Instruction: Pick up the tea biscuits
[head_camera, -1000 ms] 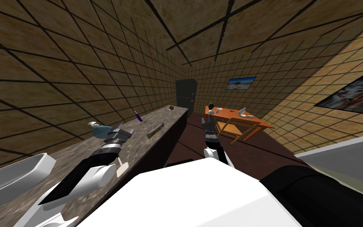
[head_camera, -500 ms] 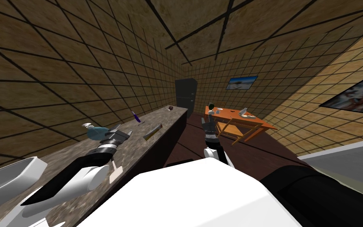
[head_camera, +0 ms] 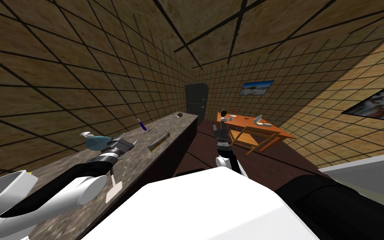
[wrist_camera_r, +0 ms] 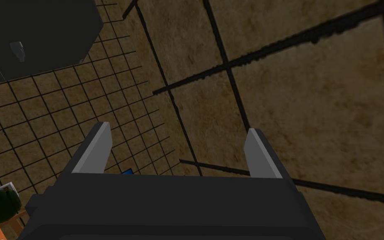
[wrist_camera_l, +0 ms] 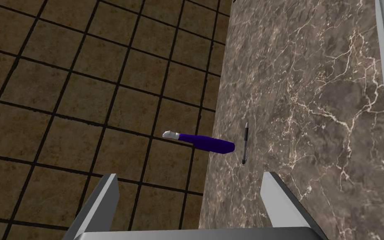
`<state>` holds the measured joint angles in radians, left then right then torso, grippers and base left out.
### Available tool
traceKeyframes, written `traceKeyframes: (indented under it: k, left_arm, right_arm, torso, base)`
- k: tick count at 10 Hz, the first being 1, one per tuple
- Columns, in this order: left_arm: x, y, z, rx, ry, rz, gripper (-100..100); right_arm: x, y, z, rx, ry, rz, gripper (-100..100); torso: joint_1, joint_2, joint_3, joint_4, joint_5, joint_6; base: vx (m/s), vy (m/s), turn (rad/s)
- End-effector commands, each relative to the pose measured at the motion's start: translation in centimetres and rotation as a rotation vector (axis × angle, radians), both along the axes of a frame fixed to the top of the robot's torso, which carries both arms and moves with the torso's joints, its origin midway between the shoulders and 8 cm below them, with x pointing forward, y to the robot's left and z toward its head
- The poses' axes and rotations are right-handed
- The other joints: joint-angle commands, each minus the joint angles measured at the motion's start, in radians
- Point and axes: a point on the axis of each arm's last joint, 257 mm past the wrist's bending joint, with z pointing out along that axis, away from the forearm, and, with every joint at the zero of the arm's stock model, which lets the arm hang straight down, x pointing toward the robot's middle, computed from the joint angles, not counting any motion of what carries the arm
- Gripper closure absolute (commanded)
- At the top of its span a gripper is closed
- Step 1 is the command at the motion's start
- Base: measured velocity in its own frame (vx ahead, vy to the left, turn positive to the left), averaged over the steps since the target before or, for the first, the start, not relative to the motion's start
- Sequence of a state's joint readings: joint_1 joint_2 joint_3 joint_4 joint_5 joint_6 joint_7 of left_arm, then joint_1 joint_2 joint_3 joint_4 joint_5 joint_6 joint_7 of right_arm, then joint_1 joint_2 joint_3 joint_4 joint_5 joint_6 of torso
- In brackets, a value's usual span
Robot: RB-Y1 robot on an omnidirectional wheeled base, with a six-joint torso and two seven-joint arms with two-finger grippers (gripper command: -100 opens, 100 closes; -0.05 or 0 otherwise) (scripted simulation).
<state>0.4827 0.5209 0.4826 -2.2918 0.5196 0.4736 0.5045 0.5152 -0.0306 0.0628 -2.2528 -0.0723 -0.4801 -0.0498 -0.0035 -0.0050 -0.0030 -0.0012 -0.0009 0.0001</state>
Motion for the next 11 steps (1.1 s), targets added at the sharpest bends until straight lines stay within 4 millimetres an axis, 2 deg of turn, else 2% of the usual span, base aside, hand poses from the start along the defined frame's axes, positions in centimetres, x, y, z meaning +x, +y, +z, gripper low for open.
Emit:
traceKeyframes:
  k: [1, 5, 11]
  left_arm:
    - [-0.3, 0.3, -0.8, -0.025, 0.040, 0.010, -100]
    - [-0.9, 1.2, -2.1, -0.067, 0.106, 0.028, -100]
    - [-2.7, 3.2, -4.9, -0.179, 0.249, 0.072, -100]
  right_arm:
    - [0.0, 0.0, 0.0, 0.000, 0.000, 0.000, 0]
    - [0.0, 0.0, 0.0, 0.000, 0.000, 0.000, 0]
    - [0.0, 0.0, 0.0, 0.000, 0.000, 0.000, 0]
  torso:
    - [0.000, 0.000, 0.000, 0.000, 0.000, 0.000]
    - [0.002, 0.002, 0.001, 0.000, 0.000, 0.000]
    - [0.002, 0.003, 0.001, 0.000, 0.001, 0.000]
  base:
    - [0.060, -0.049, 0.006]
    - [0.038, -0.027, 0.002]
    - [0.057, -0.040, -0.001]
